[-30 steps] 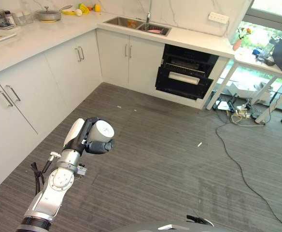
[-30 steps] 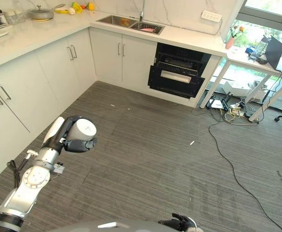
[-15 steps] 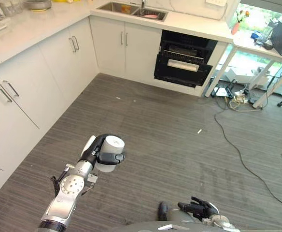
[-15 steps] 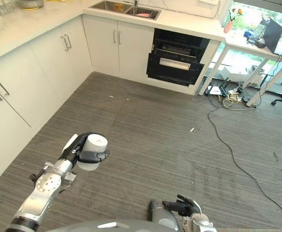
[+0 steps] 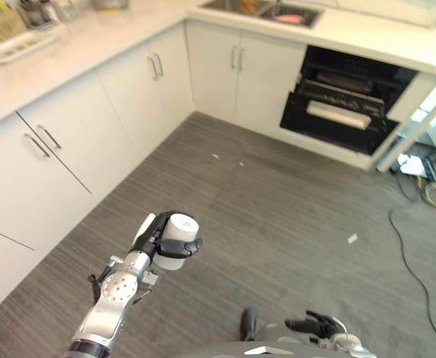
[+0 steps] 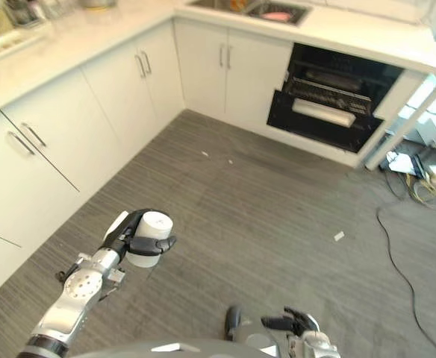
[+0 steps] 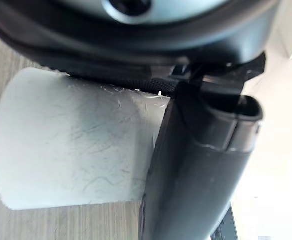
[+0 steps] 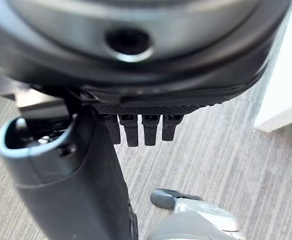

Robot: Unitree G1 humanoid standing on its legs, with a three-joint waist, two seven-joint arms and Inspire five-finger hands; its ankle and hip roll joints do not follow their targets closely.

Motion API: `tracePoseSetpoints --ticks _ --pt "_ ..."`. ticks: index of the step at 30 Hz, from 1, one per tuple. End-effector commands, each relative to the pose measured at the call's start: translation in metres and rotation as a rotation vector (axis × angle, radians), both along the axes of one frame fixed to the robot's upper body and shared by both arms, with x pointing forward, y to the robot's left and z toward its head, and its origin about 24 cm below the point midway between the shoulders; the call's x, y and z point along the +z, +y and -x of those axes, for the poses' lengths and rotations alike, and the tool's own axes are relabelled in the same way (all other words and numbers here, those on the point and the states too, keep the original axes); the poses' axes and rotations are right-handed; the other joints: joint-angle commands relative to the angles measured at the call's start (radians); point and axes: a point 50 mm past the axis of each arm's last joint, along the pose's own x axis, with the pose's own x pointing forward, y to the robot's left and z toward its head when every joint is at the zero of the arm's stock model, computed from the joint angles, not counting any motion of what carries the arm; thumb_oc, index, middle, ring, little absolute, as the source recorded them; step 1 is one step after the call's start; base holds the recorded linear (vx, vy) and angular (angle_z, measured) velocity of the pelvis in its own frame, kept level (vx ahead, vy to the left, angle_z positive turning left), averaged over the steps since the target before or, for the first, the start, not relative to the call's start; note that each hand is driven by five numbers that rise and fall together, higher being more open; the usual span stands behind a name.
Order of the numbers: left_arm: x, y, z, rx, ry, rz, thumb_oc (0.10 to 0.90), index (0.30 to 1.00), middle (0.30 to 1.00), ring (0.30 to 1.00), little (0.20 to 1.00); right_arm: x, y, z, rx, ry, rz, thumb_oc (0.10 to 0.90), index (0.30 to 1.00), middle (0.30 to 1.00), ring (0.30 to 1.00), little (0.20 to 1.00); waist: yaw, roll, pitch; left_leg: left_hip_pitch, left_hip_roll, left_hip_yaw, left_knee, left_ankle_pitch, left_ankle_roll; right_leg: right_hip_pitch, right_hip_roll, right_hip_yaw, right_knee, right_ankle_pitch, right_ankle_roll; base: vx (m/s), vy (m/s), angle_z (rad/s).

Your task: Place the dishes in the dishwasher.

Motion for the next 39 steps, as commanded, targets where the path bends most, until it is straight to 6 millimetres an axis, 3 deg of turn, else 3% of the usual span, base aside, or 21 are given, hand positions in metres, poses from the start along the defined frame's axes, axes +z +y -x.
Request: tracePoseSetpoints --ticks 1,3,6,7,8,12,13,15,16,20,21,22,24,25,27,28,30,31,32,35,39 --pt "0.072 -0.002 -0.031 -0.057 -0.357 -0.017 0.400 0.300 0.300 0.300 0.300 0.000 -0.013 0.013 0.033 0.063 0.056 0.800 0.900 0.900 0.900 0.900 -0.015 -0.041 0.007 -0.022 -0.134 0.077 0.148 0.294 0.028 -0.012 -0.029 0.018 -0.059 0.006 0.081 0.33 -0.178 -0.52" --pt "0.071 0.001 -0.029 -0.028 -0.361 -0.014 0.400 0.300 0.300 0.300 0.300 0.004 -0.019 0.005 0.013 0.043 0.077 0.800 0.900 0.900 0.900 0.900 0.013 -0.061 0.032 -0.156 -0.079 0.165 0.295 0.239 0.063 0.037 -0.039 0.034 -0.061 -0.026 0.070 0.34 -0.165 -0.41" --pt "0.068 0.001 -0.027 -0.019 -0.347 0.009 0.400 0.300 0.300 0.300 0.300 0.004 -0.017 -0.001 -0.003 0.024 0.071 0.800 0.900 0.900 0.900 0.900 0.048 -0.079 0.035 -0.272 -0.040 0.251 0.214 0.170 0.116 0.080 -0.058 0.059 -0.064 -0.046 0.075 0.28 0.001 -0.35" --pt "0.066 0.001 -0.024 -0.021 -0.337 0.009 0.400 0.300 0.300 0.300 0.300 0.004 -0.016 -0.001 0.005 0.022 0.069 0.800 0.900 0.900 0.900 0.900 0.059 -0.074 0.040 -0.291 -0.020 0.263 0.108 0.135 0.129 0.092 -0.058 0.064 -0.063 -0.061 0.085 0.55 0.244 -0.62" --pt "0.063 0.005 -0.020 -0.020 -0.319 -0.017 0.400 0.300 0.300 0.300 0.300 0.005 -0.013 -0.007 0.043 0.003 0.068 0.800 0.900 0.900 0.900 0.900 0.084 -0.057 0.039 -0.321 0.050 0.302 -0.289 0.200 0.121 0.145 -0.065 0.077 -0.065 -0.104 0.121 0.57 0.232 -0.68" --pt "0.057 0.008 -0.020 0.008 -0.299 -0.030 0.400 0.300 0.300 0.300 0.300 0.006 -0.016 -0.010 0.071 0.005 0.092 0.800 0.900 0.900 0.900 0.900 0.121 -0.045 0.046 -0.365 0.078 0.269 -0.586 0.330 0.082 0.219 -0.068 0.111 -0.065 -0.163 0.135 0.53 0.214 -0.46" --pt "0.054 0.009 -0.018 0.021 -0.284 -0.030 0.400 0.300 0.300 0.300 0.300 0.006 -0.018 -0.007 0.049 0.014 0.096 0.800 0.900 0.900 0.900 0.900 0.120 -0.032 0.035 -0.395 0.119 0.332 -0.594 0.354 0.064 0.265 -0.074 0.124 -0.065 -0.191 0.148 0.40 0.177 -0.62" --pt "0.052 0.010 -0.015 0.023 -0.277 -0.029 0.400 0.300 0.300 0.300 0.300 0.005 -0.017 -0.003 0.042 0.023 0.083 0.800 0.900 0.900 0.900 0.900 0.124 -0.020 0.023 -0.379 0.131 0.345 -0.594 0.367 0.062 0.280 -0.075 0.131 -0.065 -0.197 0.158 0.45 0.268 -0.66" --pt "0.052 0.012 -0.013 0.021 -0.270 -0.039 0.400 0.300 0.300 0.300 0.300 0.001 -0.012 0.007 0.037 0.053 0.063 0.800 0.900 0.900 0.900 0.900 0.135 -0.007 -0.002 -0.361 0.136 0.337 -0.593 0.421 0.052 0.315 -0.095 0.156 -0.065 -0.215 0.164 0.45 0.307 -0.33" --pt "0.050 0.014 -0.015 0.016 -0.252 -0.070 0.400 0.300 0.300 0.300 0.300 -0.001 -0.010 0.016 0.006 0.076 0.047 0.800 0.900 0.900 0.900 0.900 0.140 -0.037 -0.020 -0.315 0.082 0.322 -0.573 0.396 0.094 0.303 -0.165 0.193 0.093 -0.187 0.198 0.42 0.320 -0.78" --pt "0.054 0.015 -0.019 -0.006 -0.256 -0.106 0.400 0.300 0.300 0.300 0.300 -0.002 -0.010 0.019 -0.056 0.064 0.036 0.800 0.900 0.900 0.900 0.900 0.116 -0.052 -0.019 -0.252 0.032 0.334 -0.576 0.348 0.137 0.227 -0.198 0.216 0.304 -0.053 0.225 0.36 0.301 -0.57" --pt "0.054 0.015 -0.020 -0.006 -0.257 -0.107 0.400 0.300 0.300 0.300 0.300 -0.002 -0.010 0.019 -0.056 0.063 0.036 0.800 0.900 0.900 0.900 0.900 0.121 -0.050 -0.020 -0.255 0.036 0.338 -0.577 0.352 0.138 0.220 -0.195 0.222 0.306 -0.050 0.226 0.30 0.327 -0.38" --pt "0.060 0.016 -0.023 -0.022 -0.272 -0.138 0.400 0.300 0.300 0.300 0.300 -0.001 -0.007 0.013 -0.054 0.039 0.024 0.800 0.900 0.900 0.900 0.900 0.086 -0.035 0.005 -0.190 0.015 0.340 -0.582 0.305 0.177 0.105 -0.201 0.240 0.543 0.101 0.224 0.27 0.369 0.16" --pt "0.065 0.018 -0.026 -0.018 -0.288 -0.159 0.400 0.300 0.300 0.300 0.300 0.000 -0.004 0.004 -0.042 0.013 0.022 0.800 0.900 0.900 0.900 0.900 0.067 -0.006 0.019 -0.131 0.009 0.358 -0.594 0.258 0.201 -0.005 -0.219 0.182 0.673 0.096 0.236 0.28 0.368 0.10" --pt "0.065 0.016 -0.027 -0.021 -0.293 -0.156 0.400 0.300 0.300 0.300 0.300 0.001 -0.003 -0.001 -0.040 0.001 0.025 0.800 0.900 0.900 0.900 0.900 0.054 0.005 0.026 -0.107 0.007 0.360 -0.595 0.242 0.207 -0.063 -0.202 0.154 0.702 0.058 0.220 0.29 0.275 -0.08" --pt "0.064 0.014 -0.028 -0.021 -0.291 -0.147 0.400 0.300 0.300 0.300 0.300 0.001 0.000 -0.004 -0.044 -0.014 0.018 0.800 0.900 0.900 0.900 0.900 0.037 0.003 0.031 -0.078 -0.012 0.354 -0.595 0.216 0.208 -0.105 -0.165 0.132 0.653 -0.011 0.205 0.28 0.200 -0.10" --pt "0.064 0.014 -0.028 -0.021 -0.292 -0.147 0.400 0.300 0.300 0.300 0.300 0.001 0.000 -0.005 -0.043 -0.015 0.019 0.800 0.900 0.900 0.900 0.900 0.035 0.007 0.031 -0.080 -0.007 0.352 -0.595 0.218 0.206 -0.104 -0.161 0.127 0.648 -0.008 0.201 0.31 0.090 -0.10" --pt "0.061 0.012 -0.027 -0.025 -0.286 -0.129 0.400 0.300 0.300 0.300 0.300 0.002 0.003 -0.009 -0.030 -0.040 0.007 0.800 0.900 0.900 0.900 0.900 0.006 -0.023 0.039 -0.002 -0.062 0.344 -0.595 0.153 0.201 -0.148 -0.090 0.047 0.355 -0.067 0.200 0.59 0.107 0.11" --pt "0.063 0.013 -0.027 -0.026 -0.294 -0.133 0.400 0.300 0.300 0.300 0.300 0.003 0.002 -0.012 -0.014 -0.046 0.013 0.800 0.900 0.900 0.900 0.900 0.009 -0.036 0.033 0.021 -0.069 0.363 -0.595 0.131 0.191 -0.160 -0.110 -0.049 0.230 -0.053 0.192 0.78 0.129 0.16" --pt "0.061 0.015 -0.027 -0.019 -0.279 -0.148 0.400 0.300 0.300 0.300 0.300 0.002 0.005 -0.013 -0.001 -0.034 0.011 0.800 0.900 0.900 0.900 0.900 0.010 -0.047 0.008 0.087 -0.062 0.385 -0.595 0.062 0.171 -0.157 -0.103 -0.232 0.070 -0.039 0.191 0.46 0.000 -0.11" --pt "0.051 0.011 -0.023 -0.022 -0.245 -0.130 0.400 0.300 0.300 0.300 0.300 -0.001 0.003 0.001 -0.024 -0.001 0.009 0.800 0.900 0.900 0.900 0.900 0.002 -0.051 -0.024 0.135 -0.061 0.393 -0.533 0.035 0.169 -0.099 -0.076 -0.211 0.043 -0.038 0.133 0.38 -0.051 -0.04"
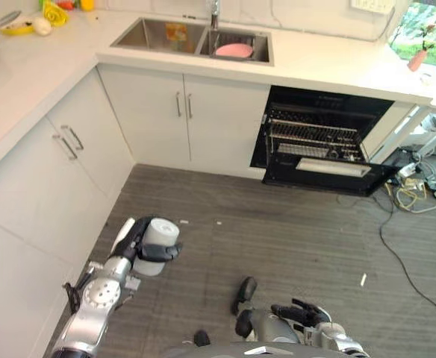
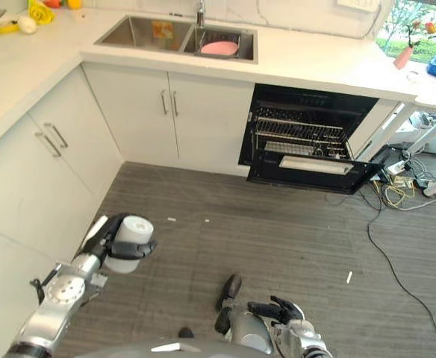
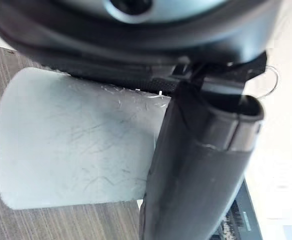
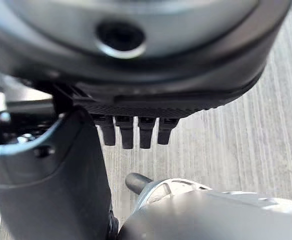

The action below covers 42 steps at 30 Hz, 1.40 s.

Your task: Place the dishes in the dishwasher.

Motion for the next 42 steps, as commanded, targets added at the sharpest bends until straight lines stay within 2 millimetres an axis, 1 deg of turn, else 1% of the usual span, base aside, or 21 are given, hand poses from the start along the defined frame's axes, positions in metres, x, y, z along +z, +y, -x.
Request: tracePoseSetpoints --ticks 1,2,5,7,10,12,13,14,16,17,19,20,21,24,27,31,33,35,37,40,42 --pt "0.068 -0.015 -0.044 -0.131 -0.352 -0.042 0.400 0.300 0.300 0.300 0.300 0.000 -0.030 0.023 -0.007 0.075 0.094 0.800 0.900 0.900 0.900 0.900 -0.013 0.011 -0.041 0.100 0.090 -0.077 0.113 0.001 -0.114 0.180 0.060 0.080 -0.100 0.058 0.041 0.27 -0.059 -0.03" --pt "0.068 -0.015 -0.044 -0.130 -0.351 -0.042 0.400 0.300 0.300 0.300 0.300 0.000 -0.031 0.024 -0.007 0.075 0.094 0.800 0.900 0.900 0.900 0.900 -0.013 0.013 -0.040 0.097 0.093 -0.078 0.124 -0.005 -0.116 0.184 0.063 0.079 -0.104 0.060 0.040 0.51 -0.152 0.05" --pt "0.068 -0.012 -0.040 -0.110 -0.352 -0.032 0.400 0.300 0.300 0.300 0.300 0.004 -0.033 0.011 0.022 0.045 0.113 0.800 0.900 0.900 0.900 0.900 0.017 0.001 -0.010 -0.059 0.159 -0.100 0.588 0.120 -0.189 0.277 0.098 0.147 -0.125 0.021 -0.019 0.34 -0.178 -0.26" --pt "0.069 -0.010 -0.040 -0.086 -0.364 -0.029 0.400 0.300 0.300 0.300 0.300 0.008 -0.034 0.000 0.037 0.010 0.122 0.800 0.900 0.900 0.900 0.900 0.036 -0.016 0.009 -0.136 0.170 -0.109 0.727 0.164 -0.190 0.307 0.088 0.186 -0.128 0.002 -0.041 0.23 -0.078 -1.06" --pt "0.067 -0.013 -0.039 -0.076 -0.367 -0.002 0.400 0.300 0.300 0.300 0.300 0.011 -0.032 -0.010 0.072 -0.027 0.130 0.800 0.900 0.900 0.900 0.900 0.070 -0.016 0.020 -0.217 0.150 -0.122 0.627 0.106 -0.142 0.353 0.082 0.247 -0.149 -0.006 -0.023 0.27 0.085 -0.87" --pt "0.066 -0.014 -0.037 -0.078 -0.363 0.001 0.400 0.300 0.300 0.300 0.300 0.012 -0.031 -0.013 0.079 -0.043 0.129 0.800 0.900 0.900 0.900 0.900 0.079 -0.020 0.024 -0.232 0.152 -0.127 0.569 0.087 -0.135 0.361 0.071 0.266 -0.155 -0.007 -0.011 0.20 0.127 -0.90" --pt "0.065 -0.013 -0.036 -0.076 -0.359 0.000 0.400 0.300 0.300 0.300 0.300 0.015 -0.030 -0.021 0.097 -0.080 0.124 0.800 0.900 0.900 0.900 0.900 0.093 -0.025 0.033 -0.274 0.164 -0.140 0.425 0.075 -0.125 0.386 0.054 0.291 -0.164 -0.014 0.008 0.22 0.136 -1.04" --pt "0.064 -0.012 -0.036 -0.072 -0.356 -0.002 0.400 0.300 0.300 0.300 0.300 0.017 -0.029 -0.023 0.115 -0.092 0.127 0.800 0.900 0.900 0.900 0.900 0.102 -0.018 0.038 -0.292 0.157 -0.169 0.352 0.084 -0.126 0.401 0.061 0.309 -0.173 -0.021 0.014 0.34 0.190 -0.81" --pt "0.065 -0.011 -0.036 -0.066 -0.359 -0.004 0.400 0.300 0.300 0.300 0.300 0.020 -0.028 -0.030 0.139 -0.117 0.135 0.800 0.900 0.900 0.900 0.900 0.121 -0.003 0.041 -0.311 0.143 -0.245 0.199 0.169 -0.147 0.423 0.073 0.346 -0.189 -0.023 0.023 0.22 0.124 -0.66" --pt "0.064 -0.012 -0.036 -0.067 -0.358 -0.003 0.400 0.300 0.300 0.300 0.300 0.020 -0.029 -0.029 0.138 -0.116 0.135 0.800 0.900 0.900 0.900 0.900 0.121 -0.004 0.041 -0.303 0.141 -0.245 0.184 0.177 -0.148 0.424 0.072 0.346 -0.189 -0.023 0.023 0.17 0.103 -0.93" --pt "0.065 -0.013 -0.039 -0.062 -0.367 0.003 0.400 0.300 0.300 0.300 0.300 0.024 -0.031 -0.037 0.134 -0.149 0.151 0.800 0.900 0.900 0.900 0.900 0.136 0.014 0.048 -0.346 0.176 -0.313 0.047 0.267 -0.178 0.451 0.069 0.403 -0.195 -0.045 0.037 0.31 0.173 -1.09" --pt "0.065 -0.014 -0.039 -0.060 -0.372 0.002 0.400 0.300 0.300 0.300 0.300 0.024 -0.032 -0.037 0.129 -0.152 0.153 0.800 0.900 0.900 0.900 0.900 0.136 0.021 0.050 -0.354 0.182 -0.328 0.028 0.278 -0.185 0.456 0.071 0.419 -0.195 -0.052 0.040 0.24 0.141 -0.93" --pt "0.065 -0.014 -0.040 -0.060 -0.372 0.003 0.400 0.300 0.300 0.300 0.300 0.024 -0.033 -0.037 0.128 -0.152 0.154 0.800 0.900 0.900 0.900 0.900 0.139 0.021 0.051 -0.348 0.184 -0.324 0.021 0.281 -0.186 0.457 0.071 0.422 -0.195 -0.052 0.040 0.21 0.193 -0.85" --pt "0.061 -0.021 -0.042 -0.079 -0.358 0.018 0.400 0.300 0.300 0.300 0.300 0.022 -0.042 -0.026 0.100 -0.116 0.168 0.800 0.900 0.900 0.900 0.900 0.130 0.064 0.023 -0.314 0.220 -0.307 -0.024 0.313 -0.211 0.490 0.066 0.462 -0.195 -0.088 0.057 0.26 0.280 -0.78" --pt "0.059 -0.026 -0.045 -0.118 -0.339 0.021 0.400 0.300 0.300 0.300 0.300 0.018 -0.046 -0.013 0.036 -0.072 0.159 0.800 0.900 0.900 0.900 0.900 0.113 0.061 -0.011 -0.281 0.203 -0.284 -0.027 0.299 -0.200 0.504 0.020 0.471 -0.175 -0.089 0.079 0.27 0.313 -0.51" --pt "0.063 -0.029 -0.053 -0.176 -0.327 -0.015 0.400 0.300 0.300 0.300 0.300 0.013 -0.040 -0.004 -0.006 -0.055 0.114 0.800 0.900 0.900 0.900 0.900 0.096 0.042 -0.024 -0.223 0.157 -0.247 -0.030 0.247 -0.138 0.426 -0.035 0.500 0.031 -0.094 0.118 0.18 0.287 -0.34" --pt "0.064 -0.028 -0.055 -0.187 -0.318 -0.038 0.400 0.300 0.300 0.300 0.300 0.014 -0.041 -0.006 -0.023 -0.060 0.113 0.800 0.900 0.900 0.900 0.900 0.085 0.036 -0.012 -0.191 0.127 -0.238 -0.030 0.221 -0.104 0.351 -0.060 0.513 0.189 -0.009 0.148 0.09 0.267 -0.29" --pt "0.063 -0.027 -0.056 -0.190 -0.310 -0.050 0.400 0.300 0.300 0.300 0.300 0.016 -0.041 -0.012 -0.023 -0.081 0.112 0.800 0.900 0.900 0.900 0.900 0.070 0.050 0.010 -0.159 0.110 -0.237 -0.035 0.200 -0.074 0.260 -0.061 0.543 0.354 0.054 0.139 0.05 0.298 -0.14" --pt "0.062 -0.023 -0.055 -0.188 -0.296 -0.073 0.400 0.300 0.300 0.300 0.300 0.017 -0.037 -0.017 -0.007 -0.100 0.108 0.800 0.900 0.900 0.900 0.900 0.066 0.061 0.018 -0.123 0.108 -0.225 -0.051 0.174 -0.066 0.182 -0.069 0.510 0.435 0.044 0.135 0.07 0.232 -0.13" --pt "0.061 -0.023 -0.053 -0.178 -0.297 -0.056 0.400 0.300 0.300 0.300 0.300 0.019 -0.036 -0.021 0.009 -0.121 0.108 0.800 0.900 0.900 0.900 0.900 0.066 0.046 0.020 -0.097 0.085 -0.217 -0.053 0.140 -0.074 0.167 -0.082 0.432 0.219 -0.015 0.116 0.15 0.032 -0.23" --pt "0.060 -0.024 -0.054 -0.188 -0.293 -0.074 0.400 0.300 0.300 0.300 0.300 0.018 -0.036 -0.016 0.013 -0.110 0.111 0.800 0.900 0.900 0.900 0.900 0.060 0.027 0.020 -0.092 0.072 -0.226 -0.053 0.119 -0.079 0.220 -0.077 0.416 0.009 0.000 0.128 0.15 -0.074 0.05"
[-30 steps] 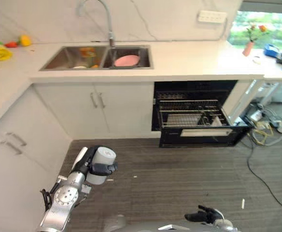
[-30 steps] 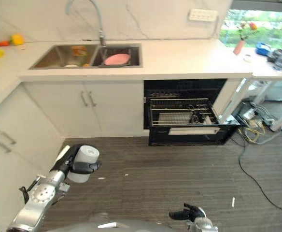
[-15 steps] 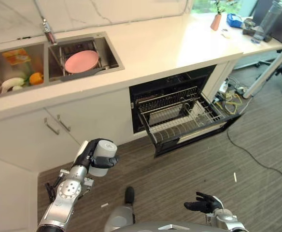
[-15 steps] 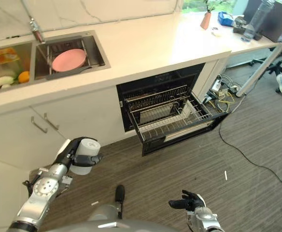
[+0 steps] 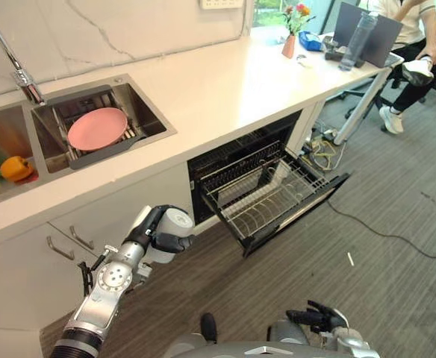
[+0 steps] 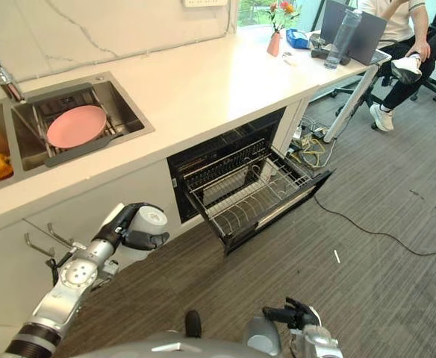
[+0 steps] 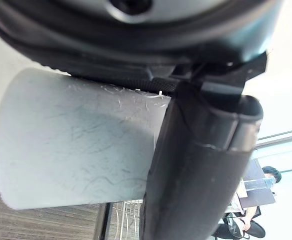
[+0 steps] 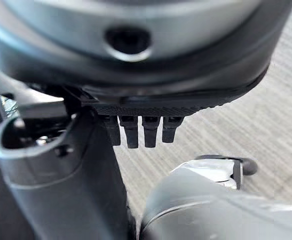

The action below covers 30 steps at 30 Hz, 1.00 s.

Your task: Place the dishes in the dishwasher.

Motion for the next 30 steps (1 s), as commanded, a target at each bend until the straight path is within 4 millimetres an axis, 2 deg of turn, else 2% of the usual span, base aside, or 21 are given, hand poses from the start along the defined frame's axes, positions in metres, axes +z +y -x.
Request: tracePoseSetpoints --ticks 1,3,5,10,12,16,21,23,26,28,29,30 --pt "0.040 -0.006 -0.017 -0.061 -0.212 -0.020 0.400 0.300 0.300 0.300 0.300 0.005 -0.014 -0.007 0.004 -0.022 0.045 0.800 0.900 0.900 0.900 0.900 0.019 -0.018 -0.028 0.007 0.064 -0.099 0.009 -0.040 -0.107 0.138 0.035 -0.025 -0.212 0.077 -0.002 0.10 -0.072 0.30" --pt "0.037 -0.007 -0.016 -0.055 -0.206 -0.005 0.400 0.300 0.300 0.300 0.300 0.002 -0.012 0.000 -0.003 -0.004 0.037 0.800 0.900 0.900 0.900 0.900 0.026 -0.024 -0.045 0.004 0.065 -0.096 0.009 -0.044 -0.112 0.169 0.042 -0.019 -0.261 0.084 -0.001 0.09 -0.067 0.25" --pt "0.036 -0.007 -0.013 -0.044 -0.205 0.009 0.400 0.300 0.300 0.300 0.300 0.001 -0.013 0.005 -0.005 0.007 0.035 0.800 0.900 0.900 0.900 0.900 0.033 -0.027 -0.064 0.007 0.070 -0.088 0.009 -0.047 -0.118 0.203 0.045 -0.040 -0.317 0.107 0.001 0.13 -0.082 0.11" --pt "0.033 -0.008 -0.010 -0.040 -0.191 0.026 0.400 0.300 0.300 0.300 0.300 0.001 -0.018 0.015 -0.020 0.018 0.036 0.800 0.900 0.900 0.900 0.900 0.028 -0.034 -0.087 0.041 0.082 -0.090 0.009 -0.062 -0.133 0.273 0.056 -0.049 -0.382 0.107 -0.001 0.11 -0.056 -0.08" --pt "0.030 -0.008 -0.009 -0.035 -0.184 0.031 0.400 0.300 0.300 0.300 0.300 0.004 -0.022 0.015 -0.037 -0.005 0.043 0.800 0.900 0.900 0.900 0.900 0.021 -0.033 -0.093 0.058 0.090 -0.089 0.009 -0.069 -0.139 0.290 0.063 -0.048 -0.397 0.103 -0.003 0.10 -0.044 -0.07" --pt "0.032 -0.011 -0.011 -0.037 -0.197 0.041 0.400 0.300 0.300 0.300 0.300 0.021 -0.037 -0.002 -0.093 -0.135 0.080 0.800 0.900 0.900 0.900 0.900 -0.006 -0.022 -0.107 0.082 0.104 -0.063 0.009 -0.081 -0.148 0.292 0.068 -0.036 -0.403 0.098 0.002 0.09 -0.033 -0.04" --pt "0.032 -0.011 -0.011 -0.038 -0.197 0.042 0.400 0.300 0.300 0.300 0.300 0.021 -0.037 -0.002 -0.094 -0.135 0.081 0.800 0.900 0.900 0.900 0.900 -0.003 -0.021 -0.106 0.083 0.105 -0.061 0.009 -0.082 -0.148 0.292 0.069 -0.033 -0.403 0.099 0.002 0.01 -0.006 -0.09" --pt "0.044 -0.018 -0.026 -0.039 -0.270 0.051 0.400 0.300 0.300 0.300 0.300 0.063 -0.061 -0.036 -0.190 -0.410 0.158 0.800 0.900 0.900 0.900 0.900 -0.066 -0.004 -0.119 0.114 0.120 -0.014 0.009 -0.093 -0.149 0.286 0.083 0.025 -0.403 0.098 -0.001 0.11 -0.029 -0.12" --pt "0.046 -0.020 -0.029 -0.039 -0.288 0.052 0.400 0.300 0.300 0.300 0.300 0.073 -0.063 -0.041 -0.191 -0.461 0.170 0.800 0.900 0.900 0.900 0.900 -0.071 0.000 -0.120 0.121 0.123 -0.005 0.009 -0.097 -0.149 0.286 0.086 0.036 -0.403 0.099 -0.002 0.05 -0.012 -0.52" --pt "0.064 -0.028 -0.045 -0.051 -0.389 0.021 0.400 0.300 0.300 0.300 0.300 0.125 -0.062 -0.073 -0.177 -0.765 0.181 0.800 0.900 0.900 0.900 0.900 -0.115 0.008 -0.130 0.134 0.128 0.015 0.009 -0.102 -0.147 0.279 0.094 0.071 -0.403 0.100 -0.007 0.05 -0.024 -0.24" --pt "0.064 -0.028 -0.046 -0.051 -0.390 0.021 0.400 0.300 0.300 0.300 0.300 0.125 -0.062 -0.073 -0.179 -0.765 0.180 0.800 0.900 0.900 0.900 0.900 -0.113 0.009 -0.129 0.135 0.128 0.016 0.009 -0.103 -0.148 0.279 0.095 0.072 -0.403 0.100 -0.007 0.03 -0.024 -0.18" --pt "0.070 -0.031 -0.050 -0.057 -0.419 0.013 0.400 0.300 0.300 0.300 0.300 0.140 -0.057 -0.082 -0.174 -0.856 0.153 0.800 0.900 0.900 0.900 0.900 -0.124 0.011 -0.132 0.136 0.129 0.019 0.009 -0.103 -0.147 0.277 0.097 0.081 -0.403 0.100 -0.009 0.01 -0.015 -0.21"
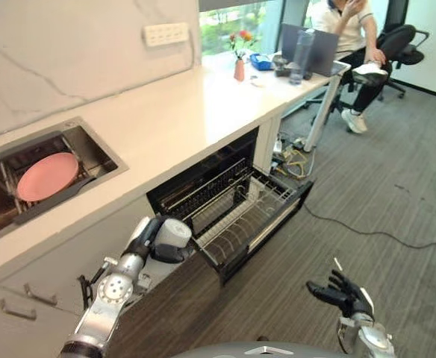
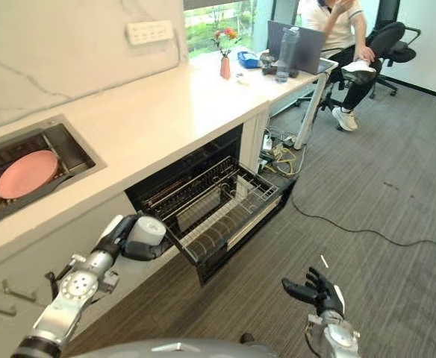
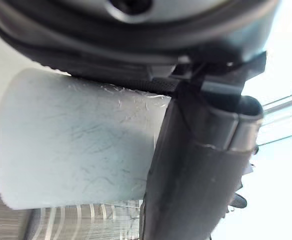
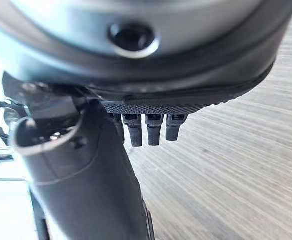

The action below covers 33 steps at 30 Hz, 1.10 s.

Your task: Place the dishes in the dishwasher.

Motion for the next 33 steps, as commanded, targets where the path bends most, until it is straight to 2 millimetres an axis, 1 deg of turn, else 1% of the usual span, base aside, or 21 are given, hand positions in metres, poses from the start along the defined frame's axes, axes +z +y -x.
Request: tracePoseSetpoints --ticks 1,3,4,5,6,7,8,9,10,13,16,20,22,27,29,30,33 --pt "0.071 -0.024 -0.050 -0.083 -0.399 -0.022 0.400 0.300 0.300 0.300 0.300 0.078 -0.019 -0.060 -0.006 -0.457 0.072 0.800 0.900 0.900 0.900 0.900 -0.020 0.018 -0.039 0.036 0.065 -0.066 0.010 -0.053 -0.056 0.031 -0.024 -0.002 0.019 -0.057 0.074 0.03 -0.028 -0.23" --pt "0.077 -0.032 -0.057 -0.093 -0.429 0.009 0.400 0.300 0.300 0.300 0.300 0.099 -0.006 -0.070 0.042 -0.586 0.017 0.800 0.900 0.900 0.900 0.900 -0.032 0.019 -0.045 0.040 0.067 -0.060 0.010 -0.054 -0.057 0.031 -0.022 0.004 0.019 -0.059 0.072 0.03 -0.036 -0.17" --pt "0.079 -0.040 -0.061 -0.094 -0.437 0.063 0.400 0.300 0.300 0.300 0.300 0.109 0.005 -0.074 0.078 -0.645 -0.031 0.800 0.900 0.900 0.900 0.900 -0.035 0.019 -0.048 0.043 0.069 -0.058 0.010 -0.053 -0.058 0.032 -0.021 0.006 0.019 -0.059 0.070 0.02 -0.038 -0.10" --pt "0.079 -0.045 -0.064 -0.099 -0.433 0.089 0.400 0.300 0.300 0.300 0.300 0.113 0.011 -0.077 0.105 -0.673 -0.057 0.800 0.900 0.900 0.900 0.900 -0.037 0.020 -0.048 0.043 0.070 -0.058 0.010 -0.052 -0.059 0.032 -0.020 0.006 0.019 -0.060 0.068 0.01 -0.056 -0.06" --pt "0.082 -0.057 -0.070 -0.115 -0.433 0.148 0.400 0.300 0.300 0.300 0.300 0.127 0.030 -0.081 0.196 -0.741 -0.129 0.800 0.900 0.900 0.900 0.900 -0.044 0.021 -0.049 0.043 0.072 -0.054 0.010 -0.050 -0.062 0.031 -0.019 0.008 0.019 -0.060 0.068 0.01 -0.038 -0.02" --pt "0.082 -0.057 -0.070 -0.115 -0.433 0.148 0.400 0.300 0.300 0.300 0.300 0.127 0.030 -0.081 0.196 -0.740 -0.129 0.800 0.900 0.900 0.900 0.900 -0.044 0.021 -0.049 0.043 0.072 -0.055 0.010 -0.050 -0.062 0.031 -0.019 0.008 0.019 -0.060 0.067 0.00 -0.043 0.01" --pt "0.082 -0.062 -0.073 -0.124 -0.432 0.160 0.400 0.300 0.300 0.300 0.300 0.132 0.038 -0.082 0.233 -0.761 -0.158 0.800 0.900 0.900 0.900 0.900 -0.047 0.022 -0.050 0.042 0.072 -0.054 0.010 -0.049 -0.063 0.030 -0.018 0.009 0.019 -0.060 0.068 0.00 -0.040 0.00" --pt "0.089 -0.071 -0.076 -0.156 -0.457 0.165 0.400 0.300 0.300 0.300 0.300 0.138 0.054 -0.082 0.290 -0.802 -0.265 0.800 0.900 0.900 0.900 0.900 -0.051 0.024 -0.050 0.041 0.074 -0.050 0.010 -0.047 -0.065 0.028 -0.018 0.011 0.019 -0.058 0.068 0.00 -0.040 0.00" --pt "0.089 -0.071 -0.076 -0.156 -0.457 0.164 0.400 0.300 0.300 0.300 0.300 0.138 0.054 -0.082 0.290 -0.802 -0.266 0.800 0.900 0.900 0.900 0.900 -0.051 0.024 -0.050 0.041 0.074 -0.050 0.010 -0.047 -0.065 0.028 -0.018 0.011 0.019 -0.058 0.068 -0.01 -0.038 -0.01" --pt "0.091 -0.080 -0.078 -0.176 -0.452 0.206 0.400 0.300 0.300 0.300 0.300 0.142 0.068 -0.082 0.364 -0.813 -0.314 0.800 0.900 0.900 0.900 0.900 -0.053 0.024 -0.050 0.038 0.076 -0.047 0.010 -0.043 -0.068 0.024 -0.018 0.010 0.019 -0.056 0.070 -0.01 -0.026 0.00" --pt "0.094 -0.087 -0.079 -0.200 -0.456 0.242 0.400 0.300 0.300 0.300 0.300 0.143 0.073 -0.083 0.408 -0.793 -0.282 0.800 0.900 0.900 0.900 0.900 -0.054 0.028 -0.049 0.034 0.077 -0.046 0.010 -0.041 -0.069 0.022 -0.019 0.013 0.019 -0.056 0.070 0.00 -0.011 0.00" --pt "0.097 -0.092 -0.081 -0.212 -0.463 0.252 0.400 0.300 0.300 0.300 0.300 0.140 0.081 -0.082 0.424 -0.784 -0.330 0.800 0.900 0.900 0.900 0.900 -0.054 0.032 -0.049 0.030 0.078 -0.048 0.010 -0.037 -0.071 0.025 -0.021 0.009 0.019 -0.056 0.070 0.00 0.000 0.00" --pt "0.096 -0.093 -0.082 -0.203 -0.456 0.280 0.400 0.300 0.300 0.300 0.300 0.140 0.080 -0.081 0.440 -0.775 -0.309 0.800 0.900 0.900 0.900 0.900 -0.055 0.034 -0.051 0.029 0.079 -0.049 0.010 -0.036 -0.072 0.025 -0.021 0.005 0.019 -0.058 0.069 0.00 0.000 0.00" --pt "0.084 -0.100 -0.082 -0.164 -0.361 0.492 0.400 0.300 0.300 0.300 0.300 0.135 0.079 -0.082 0.464 -0.725 -0.214 0.800 0.900 0.900 0.900 0.900 -0.055 0.037 -0.051 0.025 0.082 -0.052 0.010 -0.029 -0.074 0.026 -0.019 -0.002 0.019 -0.059 0.067 -0.01 -0.005 0.00" --pt "0.085 -0.101 -0.082 -0.165 -0.357 0.511 0.400 0.300 0.300 0.300 0.300 0.134 0.079 -0.083 0.472 -0.714 -0.189 0.800 0.900 0.900 0.900 0.900 -0.055 0.037 -0.051 0.025 0.082 -0.053 0.010 -0.029 -0.074 0.025 -0.018 -0.003 0.019 -0.059 0.067 0.00 0.000 0.00" --pt "0.086 -0.103 -0.082 -0.168 -0.351 0.540 0.400 0.300 0.300 0.300 0.300 0.132 0.080 -0.084 0.493 -0.691 -0.144 0.800 0.900 0.900 0.900 0.900 -0.055 0.037 -0.051 0.024 0.083 -0.053 0.010 -0.027 -0.073 0.025 -0.016 -0.003 0.019 -0.059 0.066 0.00 0.000 0.00" --pt "0.087 -0.104 -0.082 -0.179 -0.347 0.548 0.400 0.300 0.300 0.300 0.300 0.129 0.081 -0.085 0.504 -0.673 -0.142 0.800 0.900 0.900 0.900 0.900 -0.054 0.038 -0.050 0.023 0.085 -0.054 0.010 -0.025 -0.073 0.024 -0.015 -0.002 0.019 -0.058 0.065 -0.01 -0.012 0.00"
